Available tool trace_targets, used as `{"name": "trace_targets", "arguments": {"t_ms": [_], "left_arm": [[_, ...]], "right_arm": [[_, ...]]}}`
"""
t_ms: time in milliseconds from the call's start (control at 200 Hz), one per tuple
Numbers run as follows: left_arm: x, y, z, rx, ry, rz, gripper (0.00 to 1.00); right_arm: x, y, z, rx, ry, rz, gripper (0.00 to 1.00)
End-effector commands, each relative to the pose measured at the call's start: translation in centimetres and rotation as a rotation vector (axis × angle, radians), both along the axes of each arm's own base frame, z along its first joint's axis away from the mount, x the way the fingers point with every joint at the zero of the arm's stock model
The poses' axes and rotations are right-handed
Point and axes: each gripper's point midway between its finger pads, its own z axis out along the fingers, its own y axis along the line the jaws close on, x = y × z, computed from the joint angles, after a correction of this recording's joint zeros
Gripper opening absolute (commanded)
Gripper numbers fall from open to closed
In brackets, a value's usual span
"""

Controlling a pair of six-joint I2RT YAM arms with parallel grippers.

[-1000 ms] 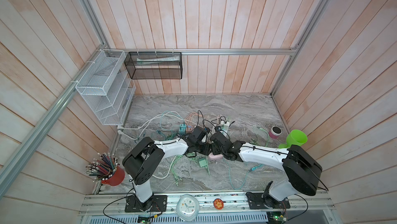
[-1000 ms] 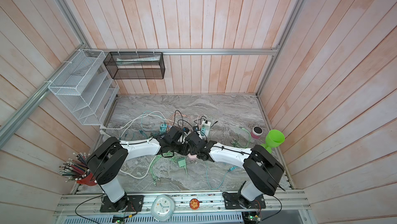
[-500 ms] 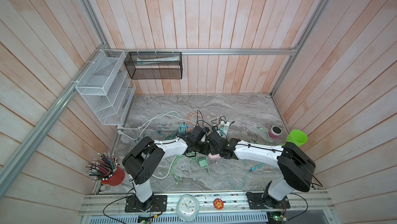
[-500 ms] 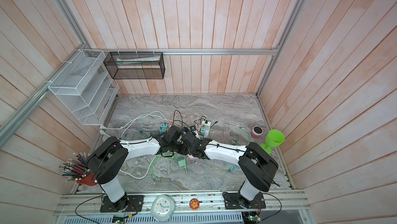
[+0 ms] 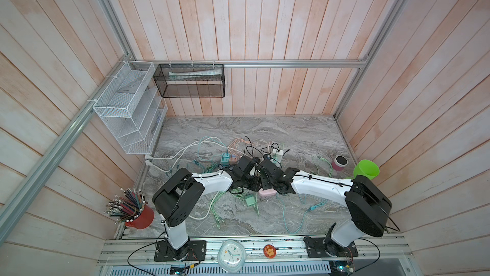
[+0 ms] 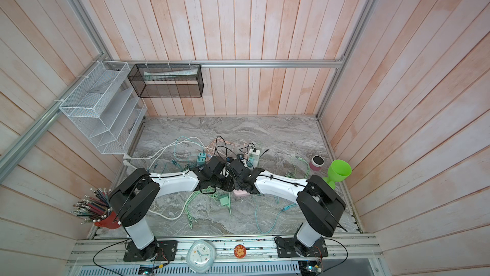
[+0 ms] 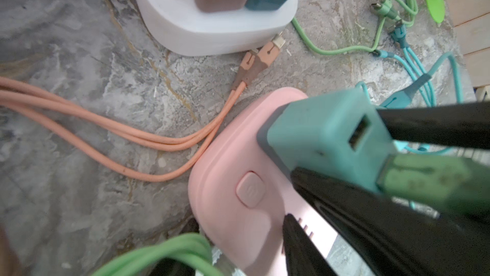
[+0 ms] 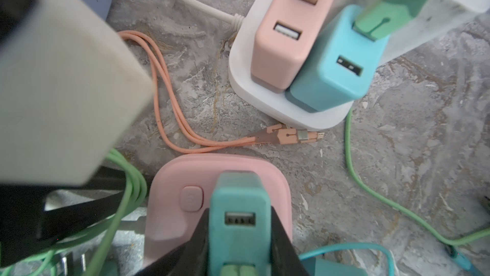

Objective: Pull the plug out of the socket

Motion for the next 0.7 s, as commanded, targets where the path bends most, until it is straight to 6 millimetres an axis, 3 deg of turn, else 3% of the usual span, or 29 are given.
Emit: {"name": "trace_targets", "arguments": {"t_ms": [0, 160, 495, 695], "left_arm": [[-4.0, 5.1, -7.3, 0.265, 0.153, -0.005, 0.52], [-4.2, 5.2, -7.4, 0.263, 0.157, -0.005, 0.52], [-4.0, 5.9, -7.2, 0.262, 0.151, 0.019, 0.52], [-3.3, 4.7, -5.2, 0.199, 0.123, 0.02, 0.55]], "right_arm": [[-0.2, 3.4, 1.2, 0.031, -0.01, 0.055, 0.0], [-0.2, 3.0, 1.3, 0.044, -0.021, 0.029, 0.0], [-0.1, 0.1, 2.3, 0.111, -0.042, -0.035, 0.0], [-0.4, 0.4, 1.2, 0.091, -0.013, -0.007, 0.0]]}}
